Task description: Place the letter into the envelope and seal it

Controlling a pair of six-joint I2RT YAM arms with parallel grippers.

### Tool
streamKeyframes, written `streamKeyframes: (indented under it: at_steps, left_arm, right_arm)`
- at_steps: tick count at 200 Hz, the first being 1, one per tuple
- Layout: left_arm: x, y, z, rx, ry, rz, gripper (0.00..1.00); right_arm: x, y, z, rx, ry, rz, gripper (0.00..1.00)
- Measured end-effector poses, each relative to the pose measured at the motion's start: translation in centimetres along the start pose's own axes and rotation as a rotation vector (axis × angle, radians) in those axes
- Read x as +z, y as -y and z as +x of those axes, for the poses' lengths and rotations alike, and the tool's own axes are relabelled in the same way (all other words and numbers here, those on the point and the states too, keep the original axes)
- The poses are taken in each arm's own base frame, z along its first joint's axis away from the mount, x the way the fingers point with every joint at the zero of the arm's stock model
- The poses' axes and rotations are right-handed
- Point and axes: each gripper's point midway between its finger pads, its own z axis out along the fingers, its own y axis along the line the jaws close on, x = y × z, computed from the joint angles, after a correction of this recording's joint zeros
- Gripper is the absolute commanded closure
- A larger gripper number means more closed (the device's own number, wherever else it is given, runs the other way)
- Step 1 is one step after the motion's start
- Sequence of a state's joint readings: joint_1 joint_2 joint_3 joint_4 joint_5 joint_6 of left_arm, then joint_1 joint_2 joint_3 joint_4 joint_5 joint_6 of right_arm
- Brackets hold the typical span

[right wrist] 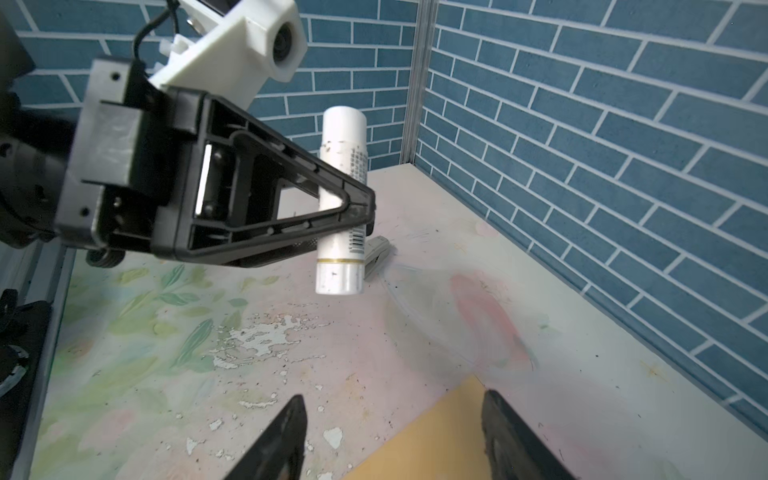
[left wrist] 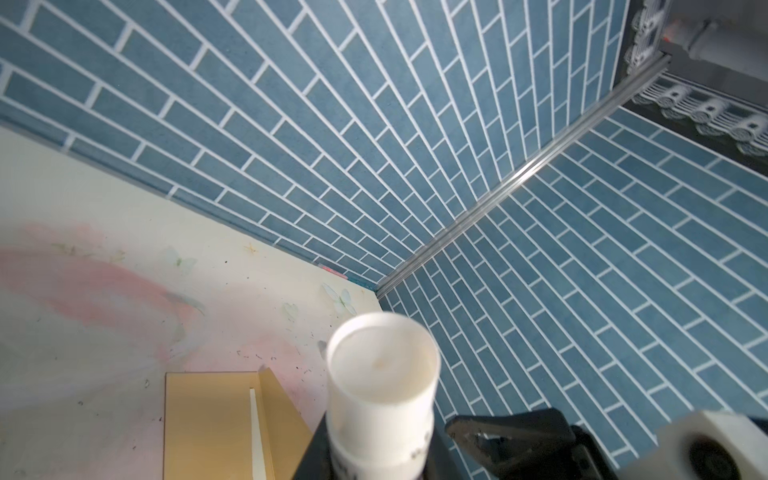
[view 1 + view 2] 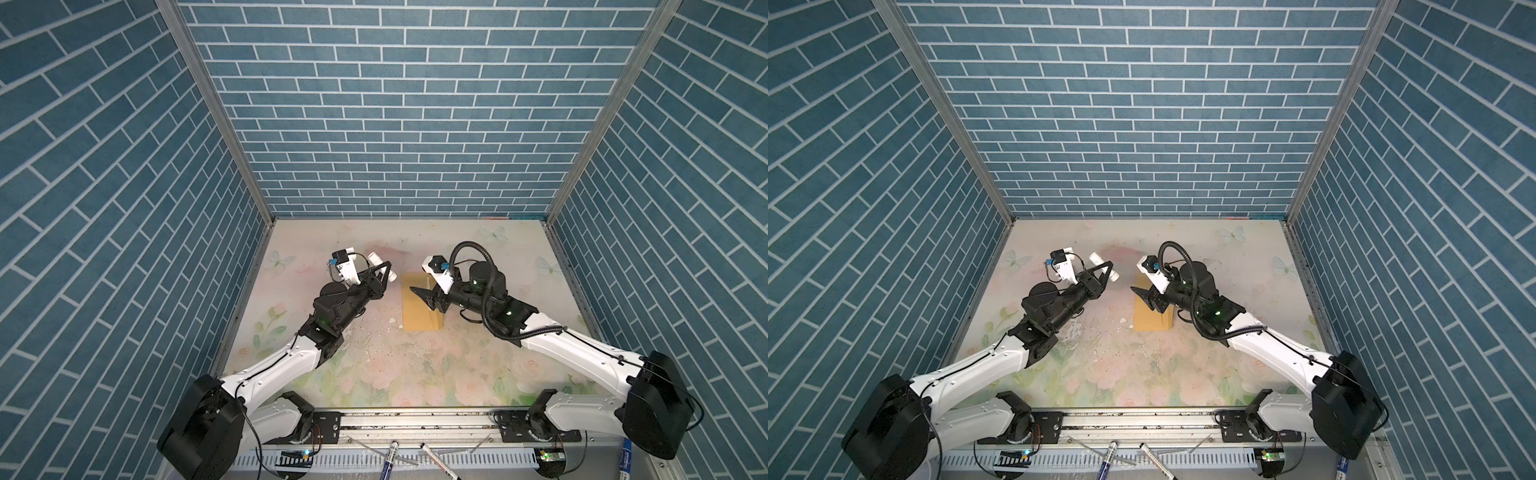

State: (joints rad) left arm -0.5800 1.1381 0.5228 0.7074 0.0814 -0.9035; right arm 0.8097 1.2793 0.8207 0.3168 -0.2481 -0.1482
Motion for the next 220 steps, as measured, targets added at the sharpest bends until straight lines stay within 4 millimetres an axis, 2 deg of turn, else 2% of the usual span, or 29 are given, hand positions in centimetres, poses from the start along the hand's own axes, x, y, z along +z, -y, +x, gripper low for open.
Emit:
streamKeyframes:
  at_steps: [52, 102, 159, 205, 220]
  left_arm:
    - [0.0, -1.1, 0.2, -0.104, 0.003, -0.051, 1.0]
    - [0.0, -1.0, 0.2, -0.13, 0.004, -0.048, 1.0]
    - [0.0, -0.9, 0.2, -0.138, 0.003, -0.041, 1.0]
    - [0.0, -0.4, 0.1, -0.14, 0.003, -0.021, 1.0]
    - [0.0, -0.4, 0.1, -0.141, 0.002, -0.017, 1.0]
  right_arm:
    - [2.6, -1.8, -1.8, -0.086, 0.126, 0.022, 0.39]
    - [4.6, -2.6, -1.2, -0.117, 0.144, 0.059, 0.42]
    - [5.3, -2.2, -0.7, -0.115, 0.147, 0.106, 0.52]
    - [5.5, -2.1, -0.8, -0.112, 0.157, 0.114, 0.54]
    - [5.7, -2.2, -0.6, -0.108, 0.154, 0.112, 0.58]
